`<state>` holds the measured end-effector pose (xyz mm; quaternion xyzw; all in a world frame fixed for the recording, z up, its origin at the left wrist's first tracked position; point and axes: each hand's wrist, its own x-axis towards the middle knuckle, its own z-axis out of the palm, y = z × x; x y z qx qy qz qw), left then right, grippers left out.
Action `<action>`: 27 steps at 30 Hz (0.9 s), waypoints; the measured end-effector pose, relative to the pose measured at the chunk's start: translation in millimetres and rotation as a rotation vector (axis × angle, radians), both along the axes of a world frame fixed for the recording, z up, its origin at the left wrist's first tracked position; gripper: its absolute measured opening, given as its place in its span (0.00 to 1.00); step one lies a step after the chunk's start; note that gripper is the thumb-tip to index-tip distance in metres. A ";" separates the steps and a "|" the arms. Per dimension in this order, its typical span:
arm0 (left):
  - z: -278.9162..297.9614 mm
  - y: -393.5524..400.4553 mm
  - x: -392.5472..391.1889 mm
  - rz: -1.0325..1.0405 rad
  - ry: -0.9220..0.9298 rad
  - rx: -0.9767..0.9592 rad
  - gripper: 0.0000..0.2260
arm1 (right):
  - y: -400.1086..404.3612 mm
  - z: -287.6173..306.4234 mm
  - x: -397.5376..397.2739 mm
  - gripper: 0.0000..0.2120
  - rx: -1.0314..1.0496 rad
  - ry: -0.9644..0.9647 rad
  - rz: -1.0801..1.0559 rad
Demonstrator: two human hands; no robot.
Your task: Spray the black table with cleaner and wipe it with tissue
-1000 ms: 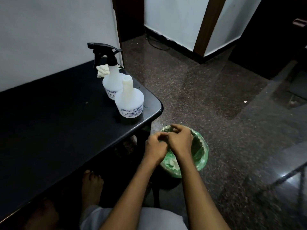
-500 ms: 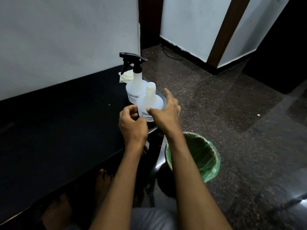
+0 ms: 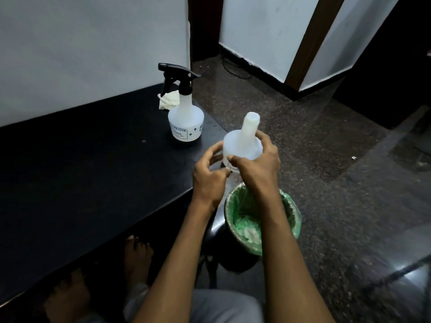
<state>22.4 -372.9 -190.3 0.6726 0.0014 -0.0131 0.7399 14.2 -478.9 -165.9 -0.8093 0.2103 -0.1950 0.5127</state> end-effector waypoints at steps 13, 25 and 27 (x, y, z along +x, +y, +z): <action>-142.1 -65.8 -26.1 -0.483 0.506 0.247 0.33 | -70.0 -145.6 -54.1 0.35 0.286 0.371 -0.173; -177.0 -63.2 -30.9 -0.562 0.670 0.318 0.42 | -65.7 -213.4 -61.8 0.38 0.310 0.682 -0.156; -177.8 -62.7 -30.6 -0.512 0.637 0.329 0.42 | -61.7 -199.9 -55.4 0.34 0.265 0.684 -0.160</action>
